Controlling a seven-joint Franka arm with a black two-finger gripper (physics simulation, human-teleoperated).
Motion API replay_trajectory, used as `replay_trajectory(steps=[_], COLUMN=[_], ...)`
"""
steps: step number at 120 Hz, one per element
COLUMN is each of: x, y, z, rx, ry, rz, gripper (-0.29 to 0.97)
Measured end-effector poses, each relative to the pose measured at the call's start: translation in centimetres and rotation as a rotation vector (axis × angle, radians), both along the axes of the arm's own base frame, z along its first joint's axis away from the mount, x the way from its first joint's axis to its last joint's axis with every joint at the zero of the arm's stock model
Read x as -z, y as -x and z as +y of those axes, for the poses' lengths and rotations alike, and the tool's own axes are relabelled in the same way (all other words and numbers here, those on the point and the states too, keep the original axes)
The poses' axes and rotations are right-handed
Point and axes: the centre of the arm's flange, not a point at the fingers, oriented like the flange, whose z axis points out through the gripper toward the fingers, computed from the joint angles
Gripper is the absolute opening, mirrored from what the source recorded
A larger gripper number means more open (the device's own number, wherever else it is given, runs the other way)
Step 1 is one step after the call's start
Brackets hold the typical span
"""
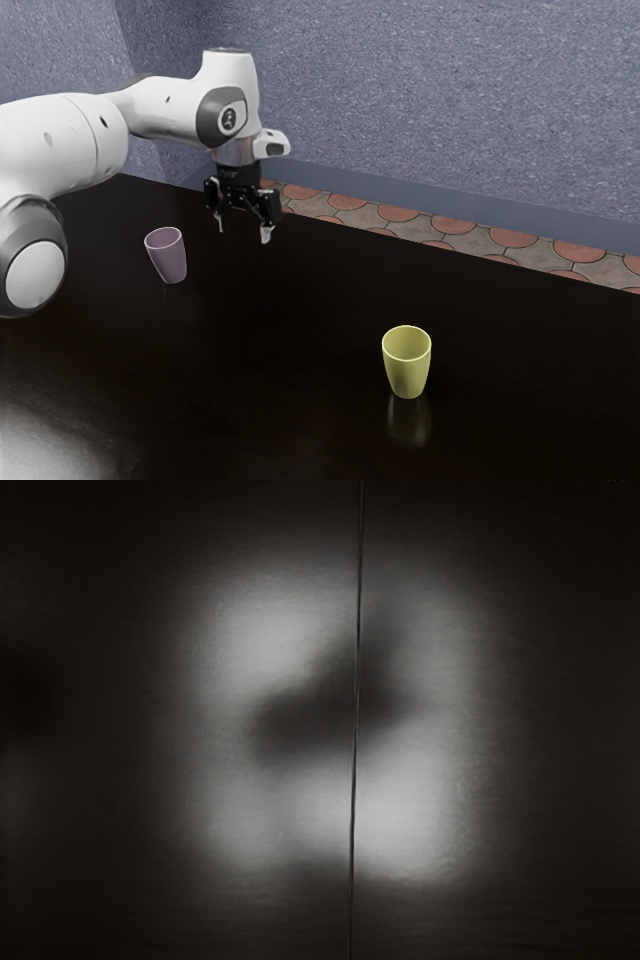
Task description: Place the left cup onto the right cup
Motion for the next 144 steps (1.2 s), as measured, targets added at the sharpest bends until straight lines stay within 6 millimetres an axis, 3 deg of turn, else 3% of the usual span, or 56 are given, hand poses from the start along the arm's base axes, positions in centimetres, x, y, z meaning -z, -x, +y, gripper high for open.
replay_trajectory(steps=[48,104,144], x=[0.4,0.8,2.8], y=[0.8,2.2,2.0], z=[5.2,12.9,16.1], rx=[-0.050,-0.104,-0.100], ry=[-0.024,-0.027,-0.017], rz=[0.012,0.014,0.005], gripper=[0.68,0.68,0.68])
